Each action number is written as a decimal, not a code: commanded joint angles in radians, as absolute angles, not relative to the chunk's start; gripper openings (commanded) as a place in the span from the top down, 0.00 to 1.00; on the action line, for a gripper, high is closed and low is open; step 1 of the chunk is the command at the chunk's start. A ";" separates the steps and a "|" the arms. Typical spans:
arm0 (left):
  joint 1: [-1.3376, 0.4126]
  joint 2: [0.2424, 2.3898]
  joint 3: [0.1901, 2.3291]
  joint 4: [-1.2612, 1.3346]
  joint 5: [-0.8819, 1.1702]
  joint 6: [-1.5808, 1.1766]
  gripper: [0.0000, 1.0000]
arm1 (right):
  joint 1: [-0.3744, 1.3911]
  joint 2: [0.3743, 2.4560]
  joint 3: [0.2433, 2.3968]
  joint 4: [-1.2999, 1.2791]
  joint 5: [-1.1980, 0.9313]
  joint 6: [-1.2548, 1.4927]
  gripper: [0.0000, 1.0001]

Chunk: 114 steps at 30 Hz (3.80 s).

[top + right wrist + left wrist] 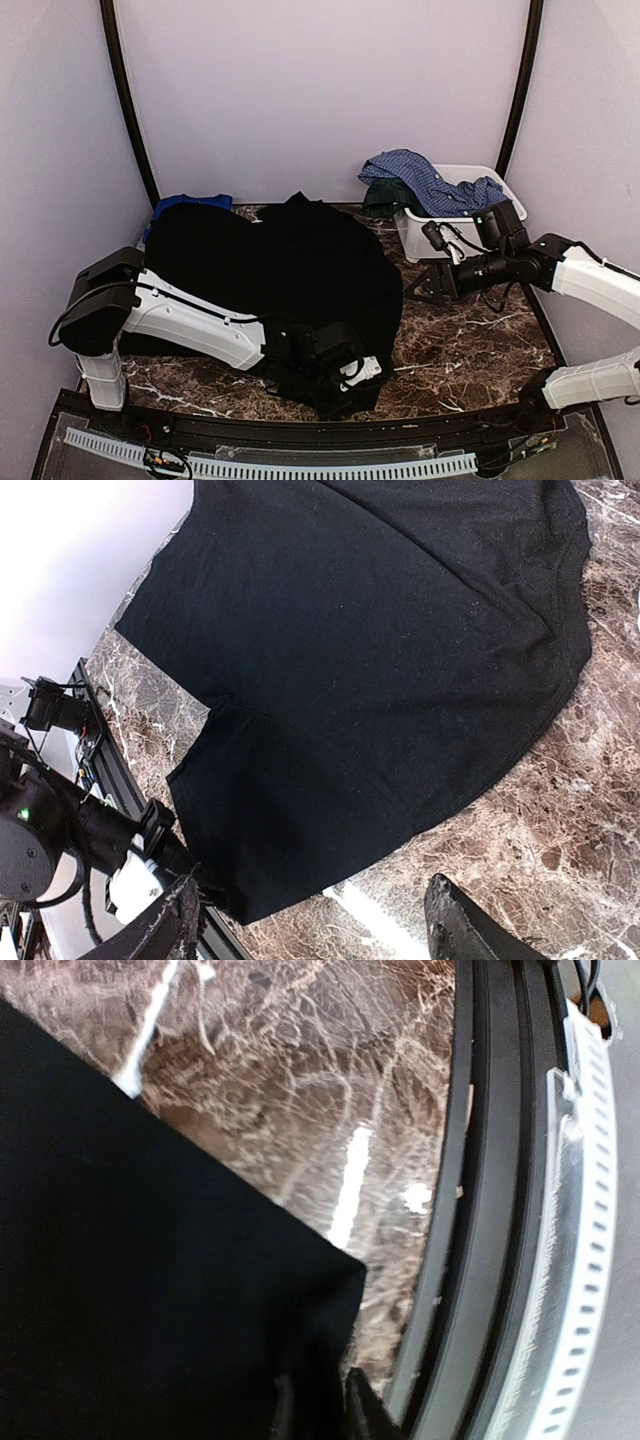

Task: Fold and stack the mixed laundry pile
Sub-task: Pick up the flattened T-shirt from the center of the board, then pass from the left arm to the right

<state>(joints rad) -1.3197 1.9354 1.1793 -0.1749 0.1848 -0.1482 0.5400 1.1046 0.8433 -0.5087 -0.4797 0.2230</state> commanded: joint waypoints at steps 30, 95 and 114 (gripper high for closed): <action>-1.238 1.617 0.999 -0.073 0.094 -0.040 1.00 | 0.685 1.202 0.727 -0.390 -0.354 0.322 0.48; -1.042 1.272 0.772 -0.089 0.026 -0.560 0.44 | 0.693 1.318 0.529 -0.087 -0.347 0.756 1.00; -0.419 0.707 0.483 -1.021 -0.117 -1.401 0.27 | 0.601 1.268 0.518 -0.099 -0.334 0.719 1.00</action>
